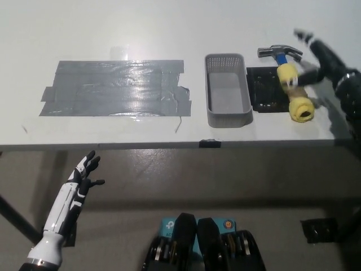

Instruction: The robot picks the hammer with right hand and hits the black area on the desk and places it back.

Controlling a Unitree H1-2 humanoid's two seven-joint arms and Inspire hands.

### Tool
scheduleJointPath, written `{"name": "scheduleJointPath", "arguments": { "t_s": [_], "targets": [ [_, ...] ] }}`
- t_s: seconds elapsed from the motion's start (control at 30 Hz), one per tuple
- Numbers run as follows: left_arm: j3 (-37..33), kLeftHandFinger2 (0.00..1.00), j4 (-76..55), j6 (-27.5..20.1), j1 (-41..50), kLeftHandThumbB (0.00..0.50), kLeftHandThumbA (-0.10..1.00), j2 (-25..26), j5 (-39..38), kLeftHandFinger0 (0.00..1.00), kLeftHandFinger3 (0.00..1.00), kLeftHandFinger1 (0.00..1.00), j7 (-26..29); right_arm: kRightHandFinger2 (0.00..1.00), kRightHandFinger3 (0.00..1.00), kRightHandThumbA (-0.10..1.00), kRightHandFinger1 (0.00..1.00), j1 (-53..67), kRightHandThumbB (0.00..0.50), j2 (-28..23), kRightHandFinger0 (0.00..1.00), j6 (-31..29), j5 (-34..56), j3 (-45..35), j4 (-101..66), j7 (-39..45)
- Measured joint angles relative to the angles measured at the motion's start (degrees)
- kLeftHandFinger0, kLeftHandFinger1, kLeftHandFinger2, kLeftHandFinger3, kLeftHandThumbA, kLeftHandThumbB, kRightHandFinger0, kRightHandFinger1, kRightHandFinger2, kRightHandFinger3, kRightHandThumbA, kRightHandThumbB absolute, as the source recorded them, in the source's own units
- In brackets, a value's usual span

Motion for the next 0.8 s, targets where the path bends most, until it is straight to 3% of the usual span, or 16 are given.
{"name": "scheduleJointPath", "arguments": {
  "t_s": [0.13, 0.2, 0.3, 0.47, 0.6, 0.67, 0.8],
  "targets": [
    [0.0, 1.00, 0.3, 0.0, 0.0, 0.059, 1.00, -0.2, 0.0, 0.96, 1.00, 1.00, 0.0, 1.00, 1.00, 1.00, 1.00, 1.4, 0.377, 0.0, 1.00, -0.3, 0.4, -2.3, -9.6, -1.1],
    [0.0, 1.00, 0.5, 0.0, 0.0, 0.060, 1.00, -0.2, 0.0, 1.00, 1.00, 1.00, 0.0, 1.00, 1.00, 1.00, 1.00, 2.4, 0.313, 0.0, 1.00, -0.2, 0.4, -3.2, -14.2, -1.1],
    [0.0, 1.00, 0.5, 0.0, 0.0, 0.052, 1.00, -0.3, 0.0, 1.00, 1.00, 1.00, 0.0, 1.00, 1.00, 1.00, 1.00, 4.3, 0.308, 0.0, 1.00, 0.1, 0.4, -4.0, -21.1, -1.1],
    [0.0, 1.00, 0.7, 0.0, 0.0, 0.083, 1.00, -0.3, 0.0, 1.00, 1.00, 1.00, 0.0, 1.00, 1.00, 1.00, 1.00, 8.3, 0.369, 0.0, 1.00, 1.3, 0.6, -6.0, -31.6, -1.1],
    [0.0, 1.00, 1.0, 0.0, -0.3, 0.079, 1.00, -0.4, 0.0, 1.00, 1.00, 1.00, 0.0, 1.00, 1.00, 1.00, 1.00, 12.7, 0.328, 0.0, 1.00, 2.2, 0.9, -7.6, -40.5, -1.1],
    [0.0, 1.00, 1.2, 0.0, -0.6, 0.100, 1.00, -0.7, 0.0, 1.00, 1.00, 1.00, 0.0, 1.00, 1.00, 1.00, 1.00, 15.2, 0.297, 0.1, 1.00, 2.5, 1.3, -8.1, -44.9, -1.0],
    [0.0, 1.00, 1.9, 0.0, -1.2, 0.135, 1.00, -1.2, 0.0, 1.00, 1.00, 1.00, 0.0, 1.00, 1.00, 1.00, 1.00, 21.4, 0.282, 0.6, 1.00, 3.1, 1.9, -8.4, -53.0, -1.0]
  ]
}}
